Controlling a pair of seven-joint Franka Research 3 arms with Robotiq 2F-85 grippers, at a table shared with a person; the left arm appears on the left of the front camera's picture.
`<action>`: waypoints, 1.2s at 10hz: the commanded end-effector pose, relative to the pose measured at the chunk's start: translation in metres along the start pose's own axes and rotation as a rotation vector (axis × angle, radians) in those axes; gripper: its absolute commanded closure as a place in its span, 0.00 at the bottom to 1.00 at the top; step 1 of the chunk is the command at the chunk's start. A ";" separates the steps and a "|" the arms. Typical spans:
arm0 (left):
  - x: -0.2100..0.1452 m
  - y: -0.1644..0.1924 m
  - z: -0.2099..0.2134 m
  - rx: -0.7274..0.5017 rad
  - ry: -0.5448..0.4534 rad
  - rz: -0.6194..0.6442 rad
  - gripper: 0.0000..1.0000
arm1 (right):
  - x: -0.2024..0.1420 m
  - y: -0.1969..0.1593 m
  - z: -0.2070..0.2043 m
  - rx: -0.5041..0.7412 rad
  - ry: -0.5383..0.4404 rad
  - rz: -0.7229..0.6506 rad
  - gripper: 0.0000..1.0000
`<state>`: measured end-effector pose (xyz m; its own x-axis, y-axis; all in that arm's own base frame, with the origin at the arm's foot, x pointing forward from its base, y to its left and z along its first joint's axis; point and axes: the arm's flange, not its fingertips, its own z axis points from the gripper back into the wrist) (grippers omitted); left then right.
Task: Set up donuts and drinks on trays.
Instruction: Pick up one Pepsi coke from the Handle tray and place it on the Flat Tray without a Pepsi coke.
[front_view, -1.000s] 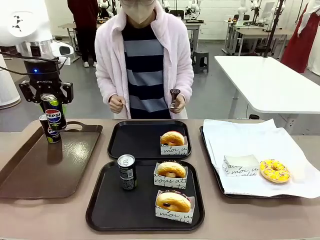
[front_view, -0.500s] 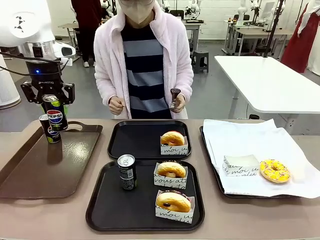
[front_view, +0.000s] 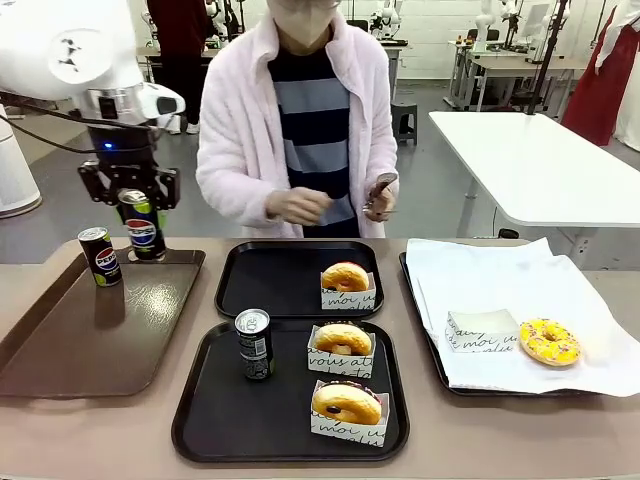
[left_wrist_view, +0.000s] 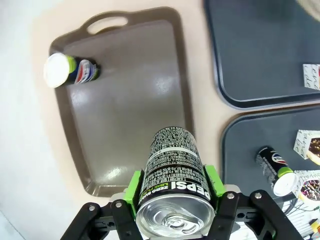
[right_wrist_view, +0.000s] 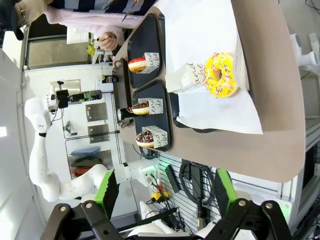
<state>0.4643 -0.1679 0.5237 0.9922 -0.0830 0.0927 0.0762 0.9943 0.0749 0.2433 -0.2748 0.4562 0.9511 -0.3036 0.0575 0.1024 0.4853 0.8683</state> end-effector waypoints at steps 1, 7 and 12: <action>0.014 -0.022 0.001 0.028 -0.033 -0.081 0.41 | 0.001 -0.001 0.001 0.026 -0.008 0.018 0.00; 0.031 -0.126 -0.014 0.001 -0.063 -0.285 0.41 | 0.001 -0.001 0.001 0.026 -0.008 0.018 0.00; 0.000 -0.098 -0.011 -0.039 0.056 -0.422 0.41 | 0.001 -0.001 0.001 0.026 -0.008 0.018 0.00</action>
<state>0.4830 -0.3039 0.4785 0.8957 -0.4430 0.0386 0.4406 0.8958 0.0586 0.2433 -0.2747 0.4561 0.9511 -0.3035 0.0571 0.1028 0.4853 0.8683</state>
